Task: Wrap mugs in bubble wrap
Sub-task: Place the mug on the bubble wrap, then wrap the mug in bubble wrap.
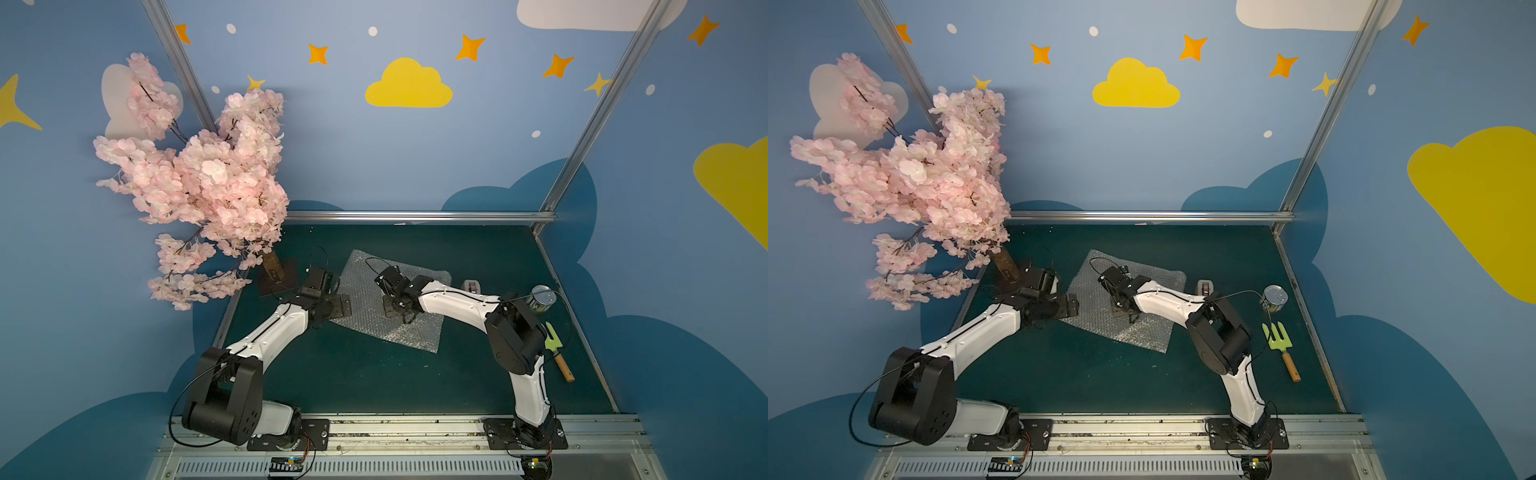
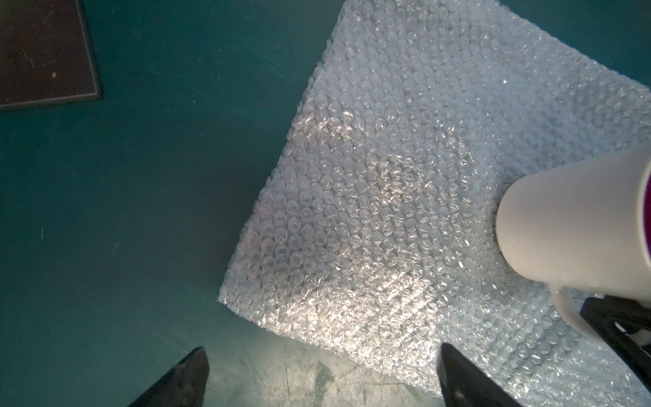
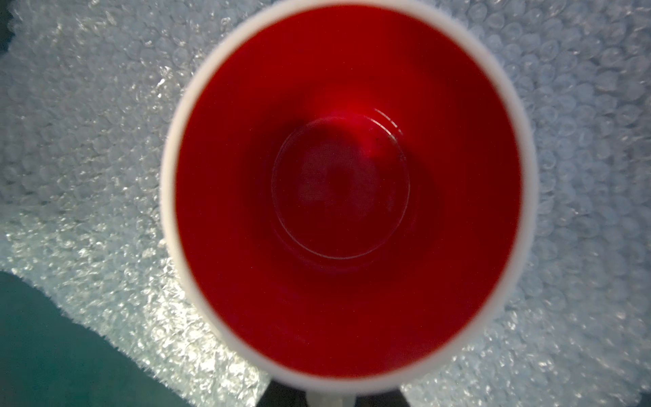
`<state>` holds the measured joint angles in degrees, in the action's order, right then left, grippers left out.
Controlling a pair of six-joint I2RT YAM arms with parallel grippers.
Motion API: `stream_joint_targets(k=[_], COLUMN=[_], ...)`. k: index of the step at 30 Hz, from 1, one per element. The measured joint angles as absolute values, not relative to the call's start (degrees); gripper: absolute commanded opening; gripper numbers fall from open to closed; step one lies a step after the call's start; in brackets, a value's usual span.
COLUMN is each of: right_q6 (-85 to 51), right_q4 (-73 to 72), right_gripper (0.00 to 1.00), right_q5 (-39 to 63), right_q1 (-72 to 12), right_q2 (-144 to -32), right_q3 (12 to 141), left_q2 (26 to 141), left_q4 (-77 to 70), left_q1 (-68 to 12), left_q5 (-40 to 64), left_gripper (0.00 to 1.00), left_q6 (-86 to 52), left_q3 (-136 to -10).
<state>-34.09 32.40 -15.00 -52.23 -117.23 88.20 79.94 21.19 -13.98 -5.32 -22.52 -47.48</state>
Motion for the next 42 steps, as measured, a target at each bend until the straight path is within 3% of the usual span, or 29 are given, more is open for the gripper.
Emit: stream_joint_targets(k=[2,7,9,12,16,23,32,42], right_q6=[-34.63,-35.14,-34.85,-34.26,-33.8,-32.53,-32.58,-34.98], right_q4=[32.47,33.76,34.83,36.27,38.92,41.54,39.7,32.51], right_gripper=[0.02,0.52,0.63,0.71,0.73,0.73,0.73,0.73], right_q5=[-14.24,-10.79,-9.58,-8.64,-7.64,-2.35,4.49,10.04], right_q1=[-52.29,-52.56,-52.99,-53.17,-52.99,-48.01,-44.8,-40.12], right_q2=[-117.19,-116.53,-115.96,-113.54,-107.48,-95.68,-91.29,-88.16], right_q3=[88.18,88.16,88.12,86.87,84.51,76.36,64.66,53.65], left_q2=[79.94,79.94,79.94,80.01,81.58,86.35,92.55,96.09], left_q4=[21.47,21.65,21.67,21.69,22.28,26.06,27.29,25.8], left_q1=[-13.98,-13.87,-13.72,-13.34,-12.73,-10.81,-8.23,-7.49], left_q5=[-5.67,-6.2,-6.28,-6.44,-6.72,-7.31,-4.75,-4.69], left_gripper=[1.0,1.0,1.0,1.0,0.98,0.81,0.64,0.61], left_q6=[-22.52,-22.65,-22.81,-23.18,-23.53,-25.28,-30.13,-31.57], left_q3=[-47.48,-47.46,-47.46,-47.46,-47.83,-51.16,-52.69,-53.84])
